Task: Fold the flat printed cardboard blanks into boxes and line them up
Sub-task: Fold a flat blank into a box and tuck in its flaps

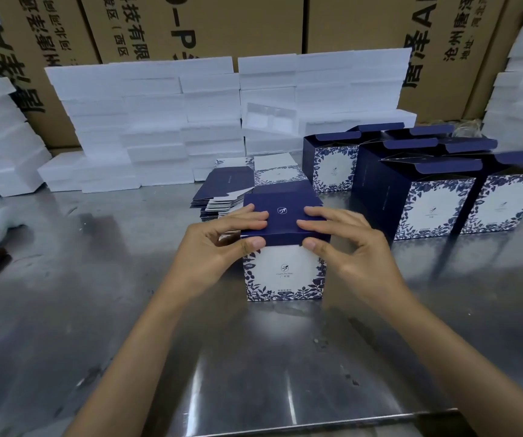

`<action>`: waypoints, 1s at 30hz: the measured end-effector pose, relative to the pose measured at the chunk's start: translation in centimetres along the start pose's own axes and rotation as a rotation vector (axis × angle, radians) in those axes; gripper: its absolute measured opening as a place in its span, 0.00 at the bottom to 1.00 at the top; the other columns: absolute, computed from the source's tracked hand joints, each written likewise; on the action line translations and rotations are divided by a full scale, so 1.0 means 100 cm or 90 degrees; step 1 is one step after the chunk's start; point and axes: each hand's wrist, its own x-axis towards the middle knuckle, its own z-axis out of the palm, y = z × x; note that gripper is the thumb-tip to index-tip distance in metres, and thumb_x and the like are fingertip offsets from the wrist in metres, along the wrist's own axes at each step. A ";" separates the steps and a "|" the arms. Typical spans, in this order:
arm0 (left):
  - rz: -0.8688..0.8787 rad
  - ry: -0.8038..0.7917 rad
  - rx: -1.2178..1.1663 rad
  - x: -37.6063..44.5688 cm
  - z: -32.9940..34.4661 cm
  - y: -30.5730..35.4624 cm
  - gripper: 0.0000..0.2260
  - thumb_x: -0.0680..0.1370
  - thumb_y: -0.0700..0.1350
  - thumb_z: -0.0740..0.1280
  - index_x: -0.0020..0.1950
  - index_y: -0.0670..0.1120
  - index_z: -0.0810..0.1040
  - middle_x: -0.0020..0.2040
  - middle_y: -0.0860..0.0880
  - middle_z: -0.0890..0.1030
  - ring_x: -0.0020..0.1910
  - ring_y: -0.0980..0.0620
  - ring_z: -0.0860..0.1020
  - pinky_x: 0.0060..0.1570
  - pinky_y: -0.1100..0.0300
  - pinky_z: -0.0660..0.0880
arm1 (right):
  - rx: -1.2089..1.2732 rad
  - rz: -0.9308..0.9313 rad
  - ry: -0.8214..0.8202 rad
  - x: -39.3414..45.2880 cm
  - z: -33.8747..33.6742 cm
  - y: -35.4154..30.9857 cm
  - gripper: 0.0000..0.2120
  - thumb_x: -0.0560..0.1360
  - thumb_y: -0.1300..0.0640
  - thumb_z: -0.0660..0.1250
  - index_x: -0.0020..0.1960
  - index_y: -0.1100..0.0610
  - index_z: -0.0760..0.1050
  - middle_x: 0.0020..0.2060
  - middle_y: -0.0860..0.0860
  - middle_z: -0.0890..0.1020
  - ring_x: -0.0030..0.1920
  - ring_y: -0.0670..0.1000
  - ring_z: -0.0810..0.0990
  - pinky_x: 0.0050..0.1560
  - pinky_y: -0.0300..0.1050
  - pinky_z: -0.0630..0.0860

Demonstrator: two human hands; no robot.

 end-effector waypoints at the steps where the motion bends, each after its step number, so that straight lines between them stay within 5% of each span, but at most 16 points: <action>1: 0.001 0.017 -0.008 0.000 0.000 -0.001 0.11 0.69 0.42 0.75 0.51 0.48 0.85 0.54 0.57 0.86 0.66 0.60 0.77 0.62 0.69 0.72 | 0.015 0.008 0.004 -0.001 -0.001 0.000 0.15 0.73 0.60 0.76 0.54 0.43 0.84 0.60 0.39 0.82 0.66 0.39 0.73 0.68 0.33 0.65; 5: 0.002 0.021 0.005 0.001 0.000 0.000 0.11 0.68 0.42 0.75 0.50 0.47 0.86 0.54 0.56 0.86 0.64 0.60 0.78 0.61 0.69 0.73 | 0.027 0.010 0.006 0.004 -0.003 -0.001 0.15 0.72 0.62 0.77 0.51 0.42 0.84 0.57 0.39 0.84 0.64 0.41 0.76 0.68 0.37 0.69; 11: -0.075 0.013 -0.035 -0.010 0.000 0.002 0.16 0.68 0.44 0.75 0.55 0.52 0.86 0.72 0.51 0.75 0.72 0.65 0.68 0.66 0.62 0.73 | 0.006 0.030 0.000 -0.004 -0.005 -0.003 0.15 0.74 0.60 0.77 0.54 0.42 0.84 0.60 0.37 0.82 0.67 0.42 0.75 0.69 0.39 0.68; 15: -0.086 -0.032 -0.055 -0.013 0.015 0.005 0.15 0.71 0.42 0.75 0.55 0.57 0.86 0.58 0.66 0.81 0.72 0.66 0.68 0.61 0.69 0.74 | -0.101 -0.030 0.098 -0.015 -0.005 -0.007 0.11 0.74 0.61 0.73 0.53 0.48 0.84 0.58 0.40 0.82 0.64 0.44 0.75 0.68 0.44 0.71; 18: -0.098 -0.050 -0.034 -0.004 0.039 0.009 0.17 0.72 0.37 0.76 0.57 0.55 0.86 0.68 0.56 0.75 0.68 0.71 0.69 0.57 0.71 0.73 | -0.232 -0.079 0.191 -0.022 -0.014 -0.006 0.11 0.72 0.59 0.66 0.52 0.54 0.83 0.54 0.42 0.83 0.60 0.48 0.75 0.64 0.51 0.71; 21: -0.089 -0.087 -0.017 0.008 0.071 0.015 0.17 0.73 0.37 0.76 0.58 0.55 0.85 0.72 0.51 0.72 0.72 0.68 0.66 0.60 0.71 0.73 | -0.332 -0.092 0.283 -0.026 -0.027 -0.001 0.12 0.70 0.61 0.63 0.49 0.55 0.81 0.50 0.44 0.83 0.56 0.50 0.74 0.59 0.48 0.65; 26: -0.081 -0.098 0.031 0.032 0.111 0.019 0.18 0.73 0.42 0.77 0.58 0.60 0.84 0.78 0.45 0.66 0.76 0.64 0.61 0.72 0.53 0.70 | -0.407 -0.051 0.333 -0.016 -0.047 0.017 0.12 0.70 0.63 0.62 0.49 0.55 0.80 0.47 0.46 0.83 0.55 0.53 0.76 0.60 0.51 0.63; 30: -0.085 -0.073 0.023 0.039 0.130 0.014 0.17 0.73 0.41 0.77 0.58 0.58 0.84 0.78 0.44 0.65 0.77 0.64 0.59 0.73 0.54 0.67 | -0.415 -0.054 0.361 -0.007 -0.056 0.028 0.11 0.69 0.63 0.61 0.47 0.55 0.79 0.45 0.46 0.82 0.53 0.51 0.75 0.58 0.49 0.61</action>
